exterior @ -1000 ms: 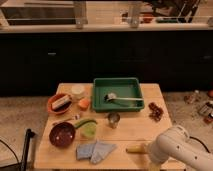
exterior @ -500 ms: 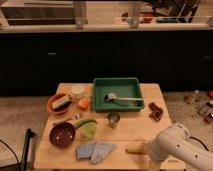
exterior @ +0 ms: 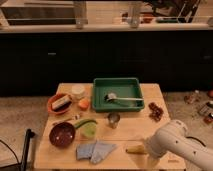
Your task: Place banana in metal cup
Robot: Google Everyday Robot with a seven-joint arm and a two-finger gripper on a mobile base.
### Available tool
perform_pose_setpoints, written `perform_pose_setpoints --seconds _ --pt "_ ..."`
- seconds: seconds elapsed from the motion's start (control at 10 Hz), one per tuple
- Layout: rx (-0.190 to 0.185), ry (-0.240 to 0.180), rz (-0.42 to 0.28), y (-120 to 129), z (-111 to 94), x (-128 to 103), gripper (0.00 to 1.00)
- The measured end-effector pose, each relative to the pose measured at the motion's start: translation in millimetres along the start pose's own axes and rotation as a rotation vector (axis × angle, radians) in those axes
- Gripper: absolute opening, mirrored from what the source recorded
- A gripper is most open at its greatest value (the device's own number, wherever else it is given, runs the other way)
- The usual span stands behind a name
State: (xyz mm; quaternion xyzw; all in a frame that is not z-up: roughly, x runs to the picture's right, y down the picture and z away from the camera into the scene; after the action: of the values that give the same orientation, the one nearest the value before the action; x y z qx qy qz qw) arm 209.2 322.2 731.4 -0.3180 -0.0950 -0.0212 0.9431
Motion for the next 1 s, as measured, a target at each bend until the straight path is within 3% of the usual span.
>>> perform_pose_setpoints --seconds 0.3,0.8,1.0 --pt "0.018 -0.006 0.017 -7.4 6.5 1.2 0.79" --pt "0.012 -0.020 0.027 -11.9 30.3 3.8 0.32" --pt "0.009 -0.015 0.018 -11.3 27.1 4.7 0.12"
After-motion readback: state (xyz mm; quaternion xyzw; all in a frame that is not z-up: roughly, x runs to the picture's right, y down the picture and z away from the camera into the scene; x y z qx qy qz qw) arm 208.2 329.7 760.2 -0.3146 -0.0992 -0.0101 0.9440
